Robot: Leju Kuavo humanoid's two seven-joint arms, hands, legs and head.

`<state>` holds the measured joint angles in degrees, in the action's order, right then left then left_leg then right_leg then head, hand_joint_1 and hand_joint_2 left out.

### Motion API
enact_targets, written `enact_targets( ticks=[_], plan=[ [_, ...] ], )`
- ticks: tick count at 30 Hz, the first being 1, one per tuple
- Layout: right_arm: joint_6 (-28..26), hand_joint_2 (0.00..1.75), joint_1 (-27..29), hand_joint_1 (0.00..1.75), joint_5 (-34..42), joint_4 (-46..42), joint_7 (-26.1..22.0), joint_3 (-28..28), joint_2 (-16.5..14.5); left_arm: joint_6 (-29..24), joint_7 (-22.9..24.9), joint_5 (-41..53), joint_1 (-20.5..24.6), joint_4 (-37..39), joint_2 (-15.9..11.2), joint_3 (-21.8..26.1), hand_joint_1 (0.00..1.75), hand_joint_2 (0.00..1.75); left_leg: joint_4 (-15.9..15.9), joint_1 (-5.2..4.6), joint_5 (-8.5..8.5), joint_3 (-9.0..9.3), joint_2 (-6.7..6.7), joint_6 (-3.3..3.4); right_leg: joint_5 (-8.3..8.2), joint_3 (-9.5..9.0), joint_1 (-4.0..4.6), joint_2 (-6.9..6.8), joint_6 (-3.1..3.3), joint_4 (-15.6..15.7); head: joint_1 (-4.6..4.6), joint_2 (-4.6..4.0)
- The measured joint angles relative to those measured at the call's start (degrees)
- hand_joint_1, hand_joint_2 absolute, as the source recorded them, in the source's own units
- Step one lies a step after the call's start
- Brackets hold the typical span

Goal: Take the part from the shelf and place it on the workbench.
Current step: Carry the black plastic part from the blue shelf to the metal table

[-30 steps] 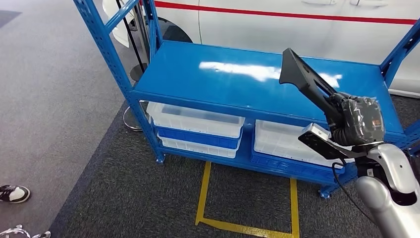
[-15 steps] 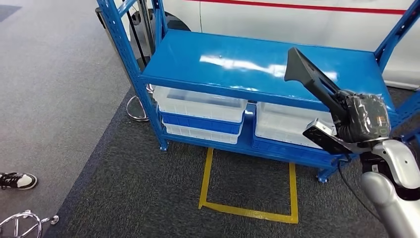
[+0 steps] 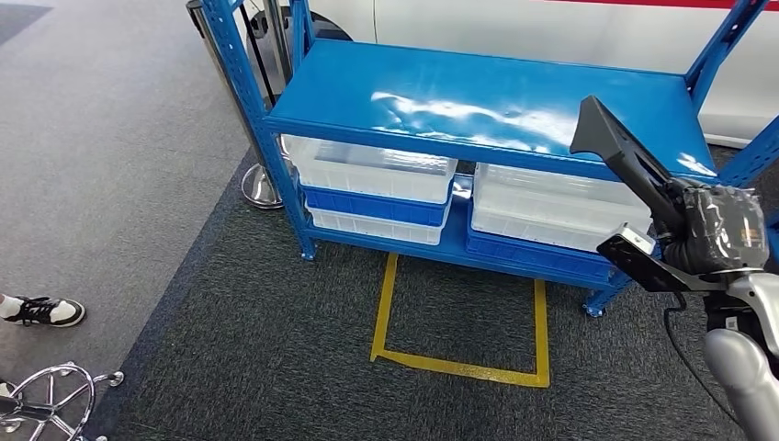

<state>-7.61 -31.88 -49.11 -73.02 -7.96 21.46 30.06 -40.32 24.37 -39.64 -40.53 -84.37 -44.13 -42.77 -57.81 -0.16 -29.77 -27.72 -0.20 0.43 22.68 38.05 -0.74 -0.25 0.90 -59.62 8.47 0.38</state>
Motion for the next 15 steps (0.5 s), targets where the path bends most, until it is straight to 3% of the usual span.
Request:
enact_targets(
  ticks=[3,4,5,7,8,9,10,12,14,15],
  plan=[
    [-0.13,1.75,0.78,1.75,0.00,-0.22,-0.05,-0.63,0.48,-0.03,0.00,-0.08,-2.64,0.00,0.10,2.98,0.00,1.75,2.36,-0.10,1.52,0.04,0.13,0.71,-1.00,0.30,-0.22,0.08,-1.10,0.82,0.01,0.01],
    [-0.13,1.75,1.02,1.75,0.00,-0.30,-0.06,-0.80,0.66,-0.03,0.00,-0.10,-3.19,-0.01,0.17,3.71,0.00,1.75,2.93,0.03,2.38,-0.25,0.26,1.18,0.13,0.64,-0.19,0.15,-1.36,0.19,-0.02,0.01],
    [-0.12,1.75,1.19,1.75,0.00,-0.34,-0.03,-0.97,0.83,-0.03,0.00,-0.06,-3.54,-0.01,0.33,4.30,0.00,1.75,3.38,0.19,3.21,-0.74,0.41,1.57,2.33,1.24,-0.15,0.19,-1.54,-1.60,-0.05,0.01],
    [-0.02,1.75,1.36,1.75,-0.01,-0.33,0.07,-1.17,1.01,-0.01,0.00,0.05,-3.93,-0.02,0.90,5.15,0.00,1.75,3.15,0.17,4.37,-2.30,0.58,2.01,7.93,2.88,-0.24,0.24,-1.83,-8.50,-0.11,0.01],
    [0.05,1.75,1.49,1.75,-0.01,-0.33,0.13,-1.21,1.05,0.02,0.00,0.08,-3.97,-0.02,1.22,5.37,0.00,1.75,2.82,0.19,4.82,-3.21,0.62,1.97,9.60,3.47,-0.32,0.25,-2.01,-12.07,-0.11,0.01],
    [0.12,1.75,1.66,1.75,-0.02,-0.33,0.16,-1.21,1.06,0.04,0.00,0.00,-3.92,-0.02,1.51,5.49,0.00,1.75,2.39,0.24,5.22,-4.14,0.65,1.89,9.98,3.41,-0.45,0.25,-2.24,-14.41,-0.12,0.00],
    [0.16,1.75,1.78,1.75,-0.03,-0.33,0.16,-1.20,1.07,0.05,0.00,-0.17,-3.82,-0.02,1.75,5.54,0.00,1.75,1.86,0.34,5.55,-5.10,0.66,1.73,9.14,2.50,-0.64,0.24,-2.48,-14.82,-0.13,-0.01],
    [0.18,1.75,1.82,1.75,-0.05,-0.33,0.15,-1.21,1.06,0.06,0.00,-0.60,-3.49,-0.01,2.19,5.56,0.00,1.75,0.45,0.60,6.01,-7.04,0.67,1.30,6.70,-2.00,-1.14,0.17,-3.04,-9.73,-0.13,0.00],
    [0.20,1.75,1.68,1.75,-0.12,-0.34,0.06,-1.21,1.03,0.06,0.00,-1.15,-2.88,0.00,2.53,5.55,0.00,1.75,-0.96,0.63,6.43,-8.71,0.58,0.65,6.87,-6.45,-1.08,0.19,-3.02,-2.92,-0.10,0.01],
    [0.22,1.75,1.61,1.75,-0.15,-0.33,-0.01,-1.20,1.01,0.06,0.00,-1.43,-2.56,0.00,2.64,5.53,0.00,1.75,-1.36,0.51,6.72,-9.21,0.51,0.28,7.52,-7.37,-0.94,0.23,-2.74,-1.08,-0.08,0.01]
  ],
)
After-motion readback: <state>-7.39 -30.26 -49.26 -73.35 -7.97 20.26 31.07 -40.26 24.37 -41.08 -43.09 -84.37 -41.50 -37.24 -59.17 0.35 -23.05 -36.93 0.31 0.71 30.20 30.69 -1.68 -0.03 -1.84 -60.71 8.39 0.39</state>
